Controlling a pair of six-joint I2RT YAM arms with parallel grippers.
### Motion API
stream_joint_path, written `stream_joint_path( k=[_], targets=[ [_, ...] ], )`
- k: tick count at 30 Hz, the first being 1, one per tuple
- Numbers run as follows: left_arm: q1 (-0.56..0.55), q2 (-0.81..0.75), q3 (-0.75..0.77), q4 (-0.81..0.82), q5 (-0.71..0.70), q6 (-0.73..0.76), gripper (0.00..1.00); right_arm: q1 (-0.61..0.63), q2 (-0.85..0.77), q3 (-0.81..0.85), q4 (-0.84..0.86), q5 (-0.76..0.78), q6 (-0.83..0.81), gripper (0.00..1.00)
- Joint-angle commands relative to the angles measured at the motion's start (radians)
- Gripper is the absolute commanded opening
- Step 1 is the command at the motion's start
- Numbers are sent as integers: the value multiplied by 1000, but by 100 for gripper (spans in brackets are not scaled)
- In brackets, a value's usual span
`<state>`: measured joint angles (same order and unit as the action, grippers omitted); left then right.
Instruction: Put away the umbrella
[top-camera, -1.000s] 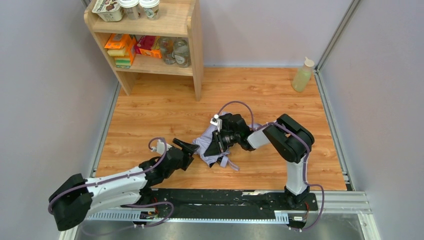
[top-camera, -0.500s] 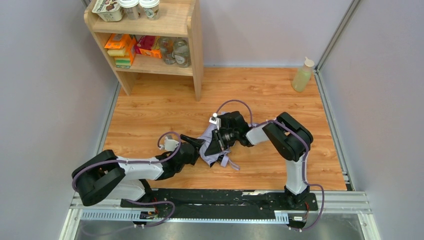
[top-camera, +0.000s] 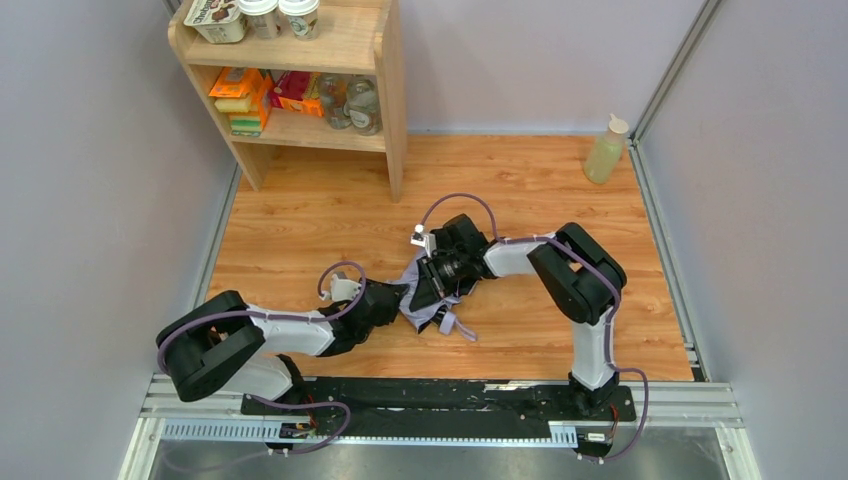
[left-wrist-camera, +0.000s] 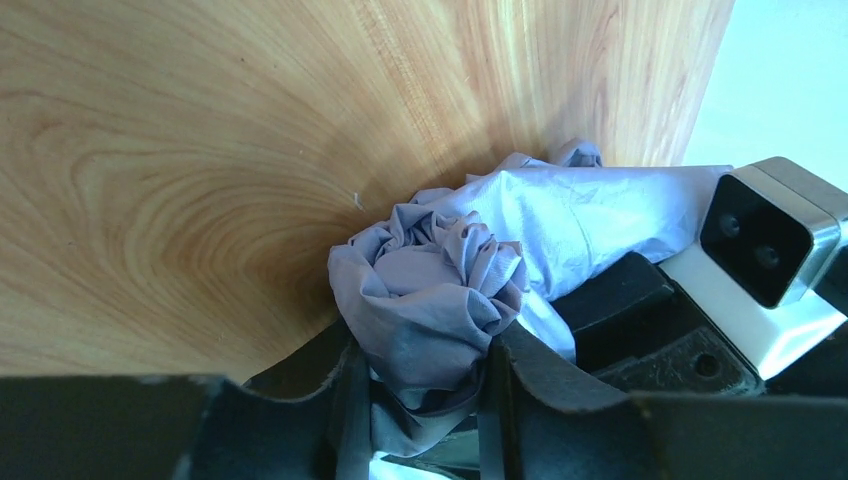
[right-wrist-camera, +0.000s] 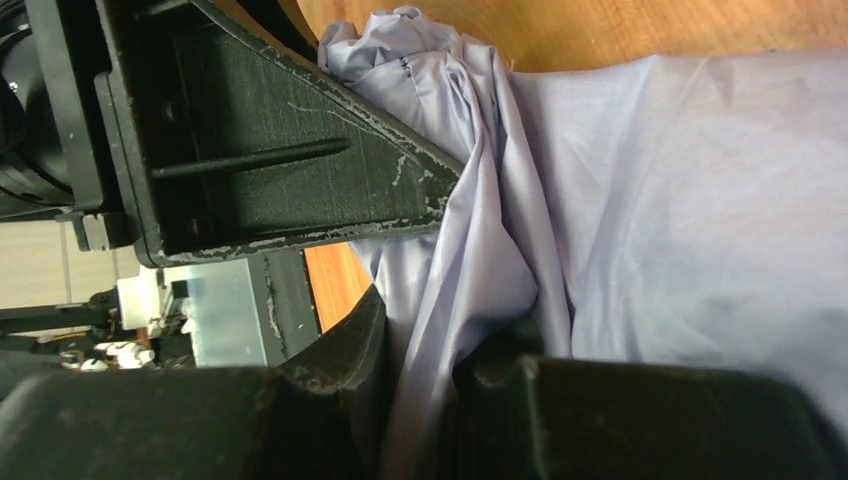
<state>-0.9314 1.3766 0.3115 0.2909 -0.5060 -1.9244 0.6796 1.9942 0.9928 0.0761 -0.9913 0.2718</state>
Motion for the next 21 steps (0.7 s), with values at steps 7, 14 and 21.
stream_joint_path(
  k=[7, 14, 21],
  targets=[
    [2, 35, 4, -339, 135, 41, 0, 277, -426, 0, -484, 826, -204, 85],
    [3, -76, 80, -581, 179, -24, 0, 530, -566, -255, -127, 1393, -353, 98],
    [3, -30, 130, -611, 233, -16, 0, 626, -387, -200, 10, 1487, -464, 95]
  ],
)
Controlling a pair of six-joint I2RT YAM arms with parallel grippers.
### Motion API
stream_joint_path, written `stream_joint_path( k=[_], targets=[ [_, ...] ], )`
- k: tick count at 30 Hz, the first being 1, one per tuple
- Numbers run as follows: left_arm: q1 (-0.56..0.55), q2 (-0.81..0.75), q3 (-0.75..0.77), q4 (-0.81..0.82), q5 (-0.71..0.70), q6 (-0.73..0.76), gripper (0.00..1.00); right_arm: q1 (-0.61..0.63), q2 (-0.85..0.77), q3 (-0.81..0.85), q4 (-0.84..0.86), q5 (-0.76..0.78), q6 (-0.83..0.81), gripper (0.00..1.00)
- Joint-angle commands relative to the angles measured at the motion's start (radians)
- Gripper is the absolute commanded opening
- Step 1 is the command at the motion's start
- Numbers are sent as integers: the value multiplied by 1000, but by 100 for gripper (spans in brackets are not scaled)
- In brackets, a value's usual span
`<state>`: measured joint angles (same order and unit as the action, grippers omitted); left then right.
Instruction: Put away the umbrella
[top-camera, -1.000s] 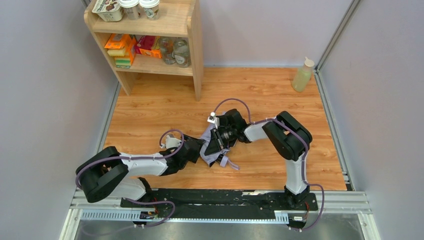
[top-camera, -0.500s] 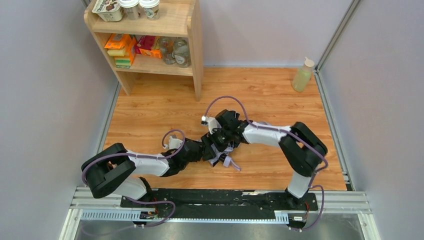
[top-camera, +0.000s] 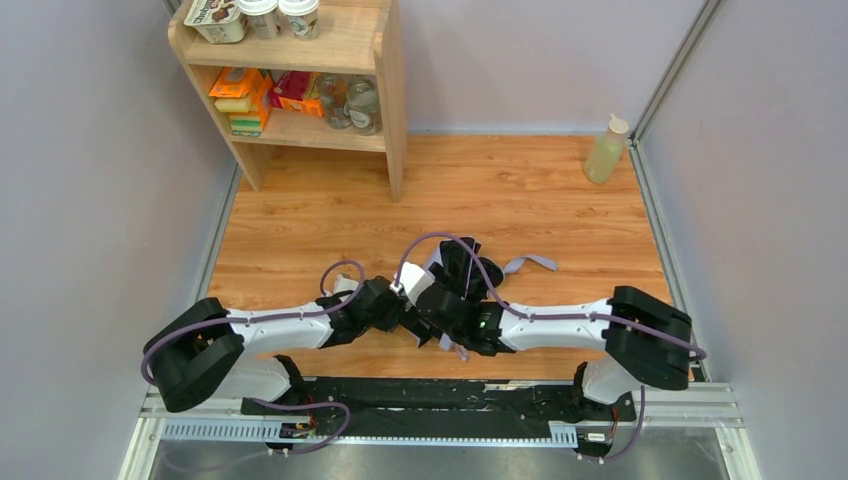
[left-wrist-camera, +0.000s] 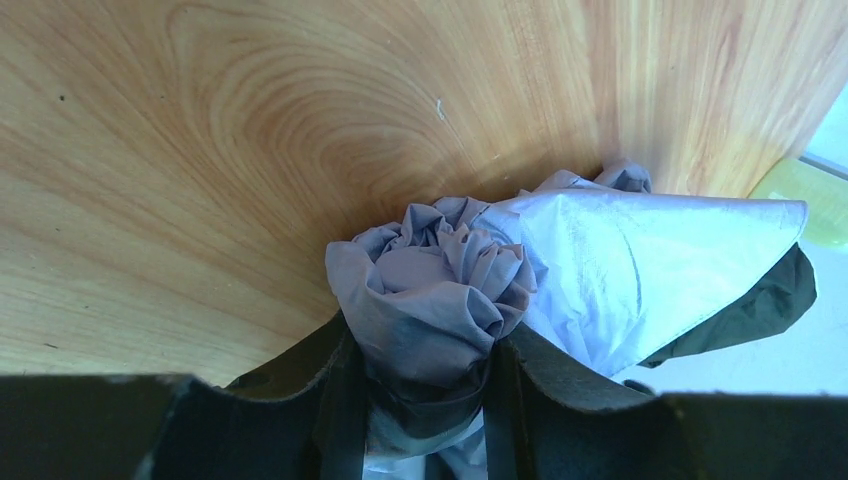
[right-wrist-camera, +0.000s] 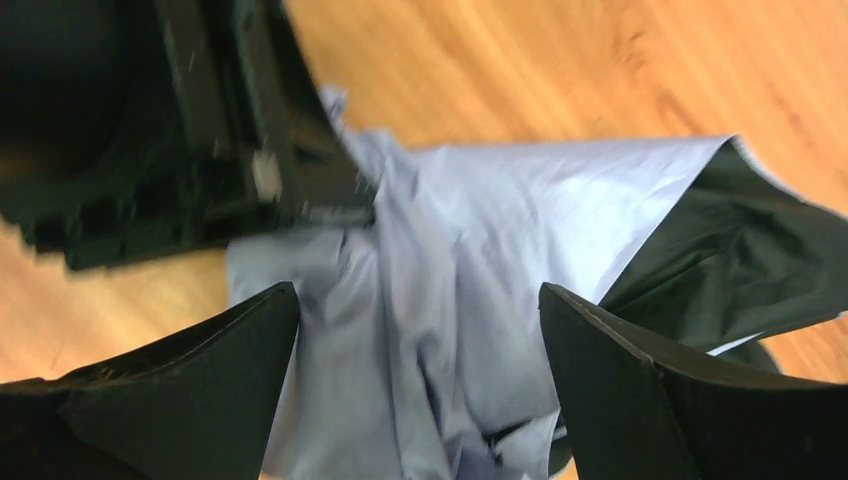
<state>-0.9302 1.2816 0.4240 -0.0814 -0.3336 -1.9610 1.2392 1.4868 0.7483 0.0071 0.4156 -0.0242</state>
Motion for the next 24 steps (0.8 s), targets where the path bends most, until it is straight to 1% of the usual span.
stream_joint_path(
  k=[1, 3, 5, 8, 9, 11, 14, 16, 20, 22, 23, 24],
  targets=[
    [2, 67, 18, -238, 64, 14, 0, 68, 144, 45, 86, 54, -174, 93],
    [1, 74, 15, -230, 73, 13, 0, 69, 158, 28, 103, -41, -177, 91],
    [2, 58, 7, -230, 73, 30, 0, 65, 155, 22, 62, -131, -168, 89],
    [2, 22, -5, -242, 58, 47, 0, 63, 103, -53, 91, -250, -129, 91],
    [2, 1, -13, -236, 54, 44, 0, 65, 95, -66, 91, -255, -111, 91],
    [1, -33, -48, -209, 51, 43, 0, 68, 57, -90, 86, -247, -70, 91],
    [2, -73, -65, -215, 64, 36, 0, 68, 24, -141, 139, -204, -28, 94],
    [1, -102, -82, -204, 71, 28, 0, 66, 56, -126, 143, -163, -36, 94],
    [2, -128, -76, -231, 80, 5, 0, 80, 128, -81, 160, -138, -68, 94],
    [1, -134, -70, -248, 84, -12, 0, 83, 193, -24, 125, -123, -95, 93],
    [2, -140, -71, -248, 85, -13, 0, 86, 217, -9, 111, -98, -98, 92],
    [2, -145, -68, -251, 91, -10, 0, 86, 245, 14, 90, -46, -89, 89]
  ],
)
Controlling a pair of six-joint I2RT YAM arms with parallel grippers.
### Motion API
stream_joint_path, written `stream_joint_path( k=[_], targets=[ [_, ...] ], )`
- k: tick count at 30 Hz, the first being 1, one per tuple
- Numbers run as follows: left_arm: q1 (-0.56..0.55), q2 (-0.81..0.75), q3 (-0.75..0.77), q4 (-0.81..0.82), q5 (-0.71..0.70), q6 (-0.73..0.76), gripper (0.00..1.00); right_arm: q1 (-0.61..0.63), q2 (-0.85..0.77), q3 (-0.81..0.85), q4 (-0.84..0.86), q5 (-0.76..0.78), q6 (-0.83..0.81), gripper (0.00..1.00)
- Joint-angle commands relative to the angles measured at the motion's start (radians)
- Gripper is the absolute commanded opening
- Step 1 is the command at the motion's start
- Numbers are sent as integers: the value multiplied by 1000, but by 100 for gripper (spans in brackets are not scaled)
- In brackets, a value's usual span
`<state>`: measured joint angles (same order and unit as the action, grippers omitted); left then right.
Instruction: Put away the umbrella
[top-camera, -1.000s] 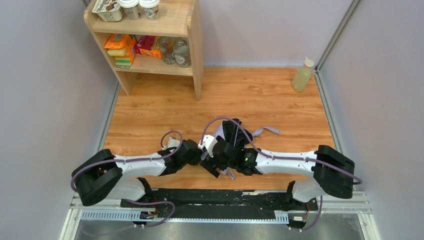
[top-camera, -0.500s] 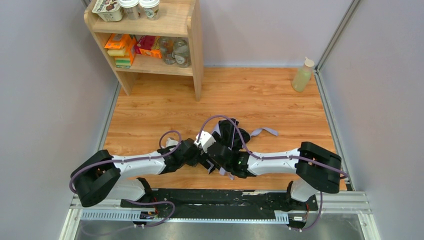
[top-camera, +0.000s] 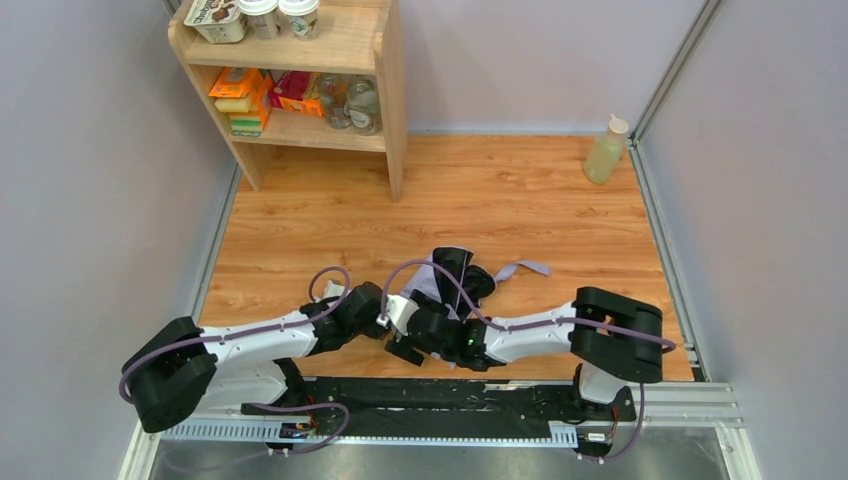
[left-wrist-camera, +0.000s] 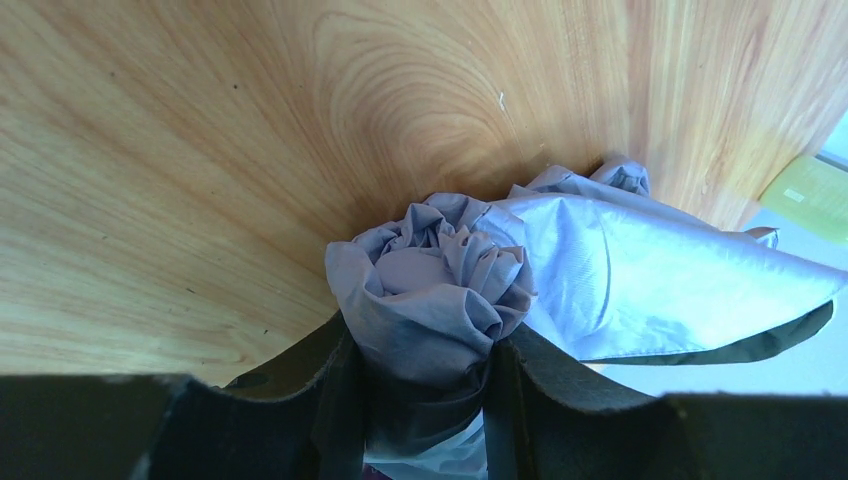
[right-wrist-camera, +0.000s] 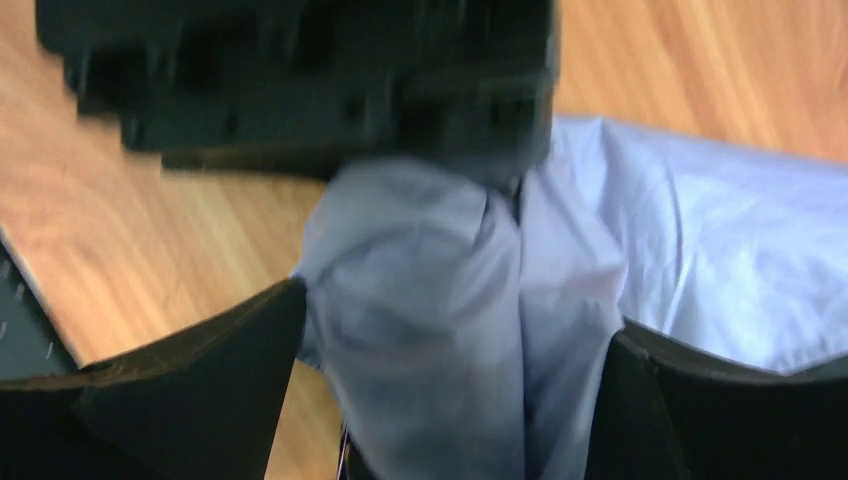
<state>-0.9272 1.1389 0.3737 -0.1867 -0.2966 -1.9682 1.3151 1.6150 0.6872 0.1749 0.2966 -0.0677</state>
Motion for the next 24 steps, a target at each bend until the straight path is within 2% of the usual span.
stream_joint_path(
  k=[1, 4, 5, 7, 10, 11, 12, 13, 16, 17, 18, 24],
  targets=[
    [-1, -7, -13, -149, 59, -1, 0, 13, 140, 92, -100, 154, -32, 87],
    [-1, -1, -2, -162, 85, -4, 0, 33, 180, 120, -107, 312, -24, 78],
    [-1, 4, -2, -157, 93, -8, 0, 35, 186, 124, -115, 332, -20, 66],
    [-2, 10, -5, -139, 105, -14, 0, 33, 189, 124, -126, 360, 3, 36],
    [-1, -31, -4, -161, 64, -8, 0, 12, 187, 101, -147, 287, 32, 4],
    [-1, -48, -10, -166, 45, -3, 0, 3, 177, 81, -144, 223, 46, 0],
    [-1, -91, -15, -169, -8, 17, 1, -22, 152, 60, -123, 135, 52, 0],
    [-1, -117, -18, -193, -68, 26, 9, -51, 137, 37, -109, 19, 63, 0],
    [1, -236, -33, -227, -173, 63, 59, -126, 112, -18, -60, -230, 120, 0],
    [-1, -272, -44, -227, -227, 74, 65, -160, 111, -29, -42, -279, 143, 0],
    [1, -334, -62, -227, -252, 83, 71, -193, 112, -40, -28, -406, 155, 0],
    [1, -641, -136, -231, -389, 161, 72, -365, 180, -74, 79, -843, 331, 0]
  ],
)
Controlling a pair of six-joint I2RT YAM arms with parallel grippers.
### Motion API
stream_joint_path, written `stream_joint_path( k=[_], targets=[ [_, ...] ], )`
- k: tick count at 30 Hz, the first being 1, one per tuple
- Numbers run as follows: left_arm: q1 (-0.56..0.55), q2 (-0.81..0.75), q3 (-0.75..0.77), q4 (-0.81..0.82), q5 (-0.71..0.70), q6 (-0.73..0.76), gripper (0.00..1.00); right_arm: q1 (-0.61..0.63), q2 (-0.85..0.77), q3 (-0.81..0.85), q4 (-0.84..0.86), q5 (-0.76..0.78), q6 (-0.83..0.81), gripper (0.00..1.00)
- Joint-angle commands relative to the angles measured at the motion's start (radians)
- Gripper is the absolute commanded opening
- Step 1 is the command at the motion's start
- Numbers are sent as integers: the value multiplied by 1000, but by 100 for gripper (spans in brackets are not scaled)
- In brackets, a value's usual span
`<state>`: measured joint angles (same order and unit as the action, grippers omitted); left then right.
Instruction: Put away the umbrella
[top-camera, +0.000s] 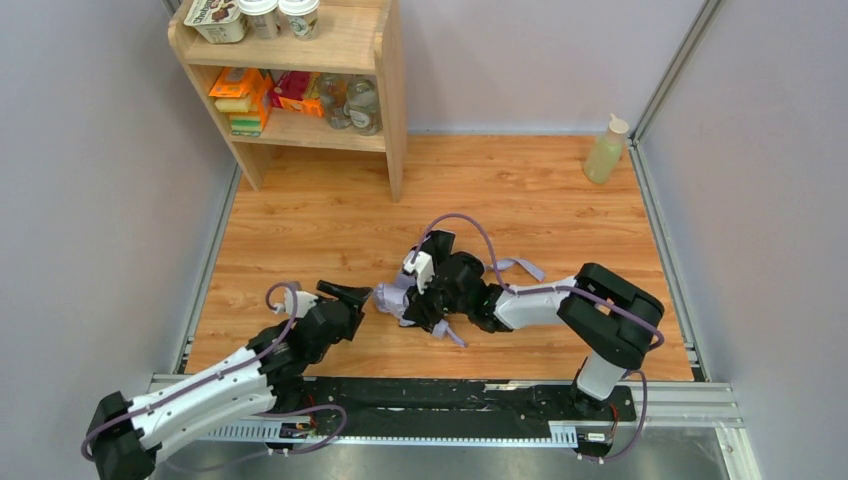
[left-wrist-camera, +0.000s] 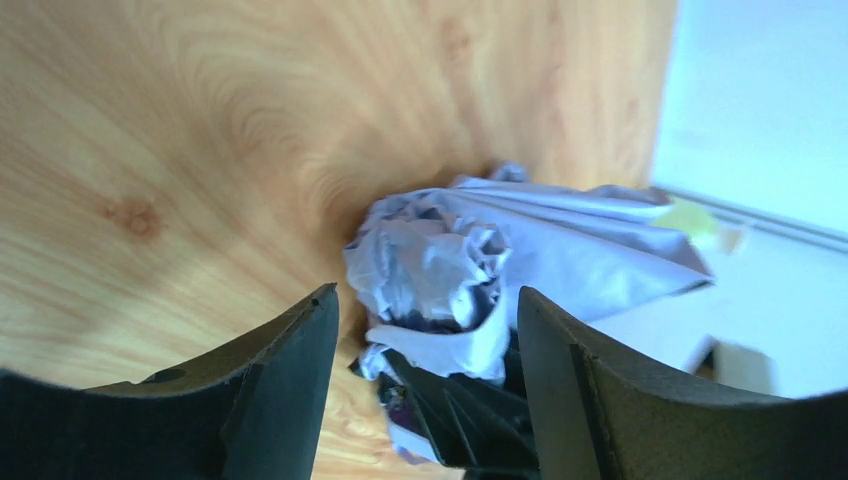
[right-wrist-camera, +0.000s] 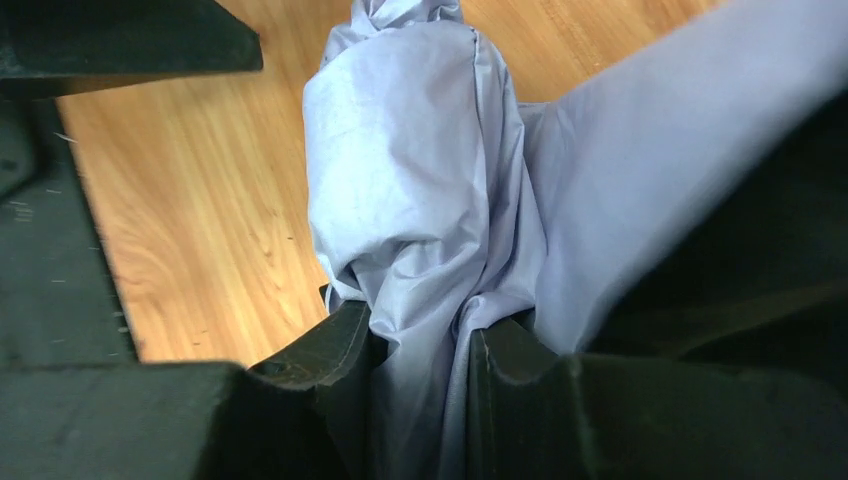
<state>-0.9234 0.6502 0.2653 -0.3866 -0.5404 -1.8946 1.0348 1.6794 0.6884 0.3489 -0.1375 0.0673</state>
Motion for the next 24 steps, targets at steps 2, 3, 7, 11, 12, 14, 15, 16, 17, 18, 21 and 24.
stream_joint_path(
  k=[2, 3, 7, 11, 12, 14, 15, 16, 17, 18, 21, 24],
  targets=[
    [-5, -195, -44, 15, -148, 97, 73, -125, 175, -64, -51, -509, 259, 0],
    [-5, -192, -50, 70, -138, 107, 73, -142, 204, -56, -30, -557, 297, 0],
    [-5, -34, -29, 235, -78, 120, 73, -232, 345, -49, 163, -749, 483, 0],
    [-5, 129, 26, 262, 37, 26, 74, -297, 401, -33, 216, -814, 582, 0],
    [-5, 144, 32, 244, 74, 3, 74, -301, 395, -21, 178, -801, 560, 0],
    [-5, 170, 67, 171, 100, -20, 74, -305, 384, 0, 99, -781, 510, 0],
    [-6, 183, 95, 138, 103, -30, 74, -314, 387, 6, 88, -781, 503, 0],
    [-5, 186, 106, 117, 102, -37, 74, -318, 393, 8, 102, -792, 511, 0],
    [-6, 198, 110, 123, 103, -37, 74, -324, 394, 8, 104, -788, 509, 0],
    [-5, 206, 114, 124, 124, -66, 74, -328, 396, 16, 79, -777, 493, 0],
    [-6, 262, 135, 143, 206, -104, 75, -332, 408, 34, 73, -769, 486, 0],
    [-23, 284, 204, -27, 255, -144, 75, -332, 398, 54, 36, -742, 460, 0]
  ],
)
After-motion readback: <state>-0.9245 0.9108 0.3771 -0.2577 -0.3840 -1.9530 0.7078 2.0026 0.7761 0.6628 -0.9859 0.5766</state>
